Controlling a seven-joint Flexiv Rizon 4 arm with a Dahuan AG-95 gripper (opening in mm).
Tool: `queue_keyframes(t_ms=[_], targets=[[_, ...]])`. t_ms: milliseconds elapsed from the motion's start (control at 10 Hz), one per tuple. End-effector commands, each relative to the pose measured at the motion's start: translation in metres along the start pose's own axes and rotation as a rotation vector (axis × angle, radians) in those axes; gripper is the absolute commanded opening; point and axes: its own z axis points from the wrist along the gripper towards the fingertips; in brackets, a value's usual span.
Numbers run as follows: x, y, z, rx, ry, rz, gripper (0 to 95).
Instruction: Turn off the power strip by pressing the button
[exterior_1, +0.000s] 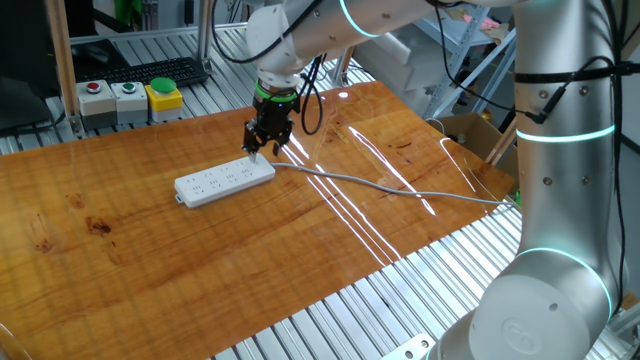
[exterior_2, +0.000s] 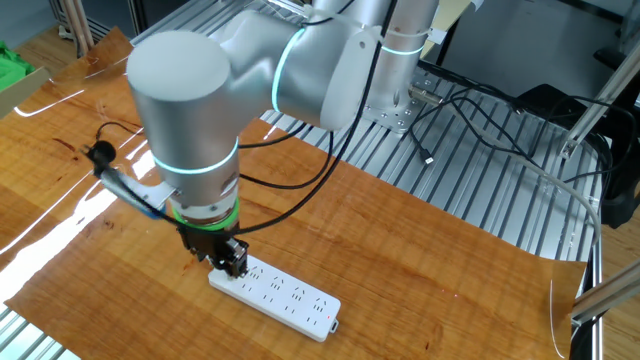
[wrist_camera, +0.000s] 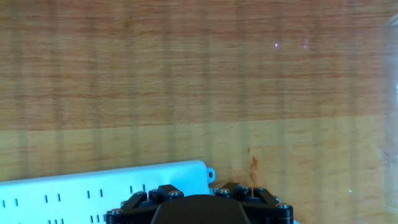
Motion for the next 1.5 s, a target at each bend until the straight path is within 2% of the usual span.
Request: queue_keyframes(t_ms=[100, 200, 400, 600, 900, 1500], targets=[[0.0031, -0.0005, -0.0017, 0.004, -0.002, -0.011, 57.0], [0.0031, -0.0005, -0.0017, 0.020, 0.018, -0.006, 57.0], [0.0031, -0.0005, -0.0017, 0.027, 0.020, 0.009, 57.0], [0.0031, -0.0005, -0.0017, 0.023, 0.041, 0.028, 57.0], [0.0031, -0.0005, -0.0017, 0.018, 0.051, 0.041, 57.0], [-0.0001, 0.0028, -0.0003, 0.022, 0.045, 0.040, 57.0]])
